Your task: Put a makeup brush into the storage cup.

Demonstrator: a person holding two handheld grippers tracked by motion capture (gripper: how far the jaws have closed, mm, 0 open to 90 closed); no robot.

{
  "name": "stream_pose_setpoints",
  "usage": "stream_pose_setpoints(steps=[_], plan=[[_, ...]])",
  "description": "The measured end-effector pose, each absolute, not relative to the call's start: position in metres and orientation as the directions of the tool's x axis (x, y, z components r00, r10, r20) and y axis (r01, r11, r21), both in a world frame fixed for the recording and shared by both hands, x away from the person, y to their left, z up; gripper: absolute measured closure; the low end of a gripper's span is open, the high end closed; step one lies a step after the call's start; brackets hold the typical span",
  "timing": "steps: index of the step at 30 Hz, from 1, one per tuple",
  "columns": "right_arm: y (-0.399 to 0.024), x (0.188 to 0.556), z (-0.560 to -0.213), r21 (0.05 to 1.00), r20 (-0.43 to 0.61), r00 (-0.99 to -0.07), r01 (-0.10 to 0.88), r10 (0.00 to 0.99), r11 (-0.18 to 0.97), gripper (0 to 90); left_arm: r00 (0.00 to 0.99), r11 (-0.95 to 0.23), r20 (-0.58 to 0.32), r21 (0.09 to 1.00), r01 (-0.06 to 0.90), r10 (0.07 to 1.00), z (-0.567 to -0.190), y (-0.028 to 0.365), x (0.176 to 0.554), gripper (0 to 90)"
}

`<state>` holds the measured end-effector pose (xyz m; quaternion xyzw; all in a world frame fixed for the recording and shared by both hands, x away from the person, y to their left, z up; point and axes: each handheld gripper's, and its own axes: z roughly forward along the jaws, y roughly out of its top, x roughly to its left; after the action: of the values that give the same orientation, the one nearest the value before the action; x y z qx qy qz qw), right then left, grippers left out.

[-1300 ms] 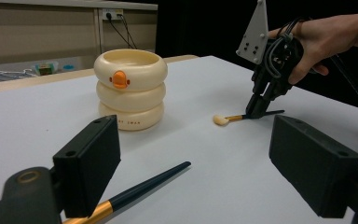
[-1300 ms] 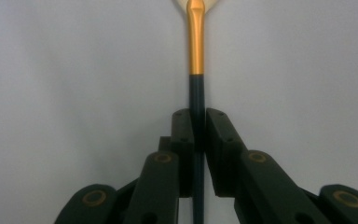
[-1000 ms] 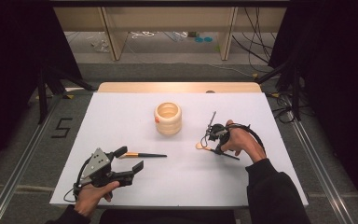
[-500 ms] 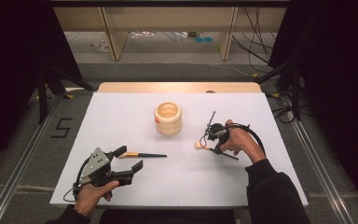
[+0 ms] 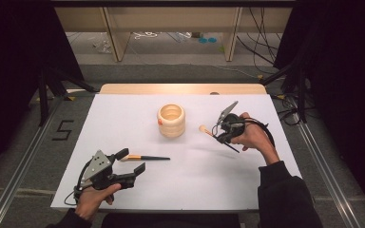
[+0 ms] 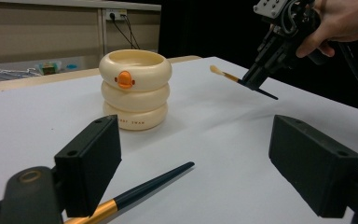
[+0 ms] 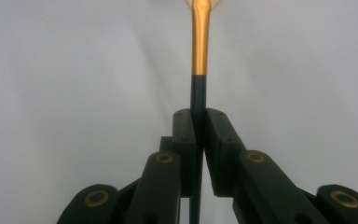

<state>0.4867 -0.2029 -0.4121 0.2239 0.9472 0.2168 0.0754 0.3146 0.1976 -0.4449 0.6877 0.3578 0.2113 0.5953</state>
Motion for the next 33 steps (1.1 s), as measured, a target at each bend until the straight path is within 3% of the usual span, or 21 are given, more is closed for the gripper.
stream_pose_setpoints(steps=[13,33], plan=[[-0.217,0.494,-0.399,0.713,-0.036,-0.837,0.362,0.546,0.601,83.0,0.654,-0.036,-0.137,0.969,0.243,0.744,-0.445,0.198,0.315,16.6],[-0.196,0.493,-0.387,0.873,0.019,-0.820,0.292,0.573,0.389,83.0,0.656,-0.040,-0.136,0.969,0.246,0.742,-0.446,0.199,0.316,17.2]])
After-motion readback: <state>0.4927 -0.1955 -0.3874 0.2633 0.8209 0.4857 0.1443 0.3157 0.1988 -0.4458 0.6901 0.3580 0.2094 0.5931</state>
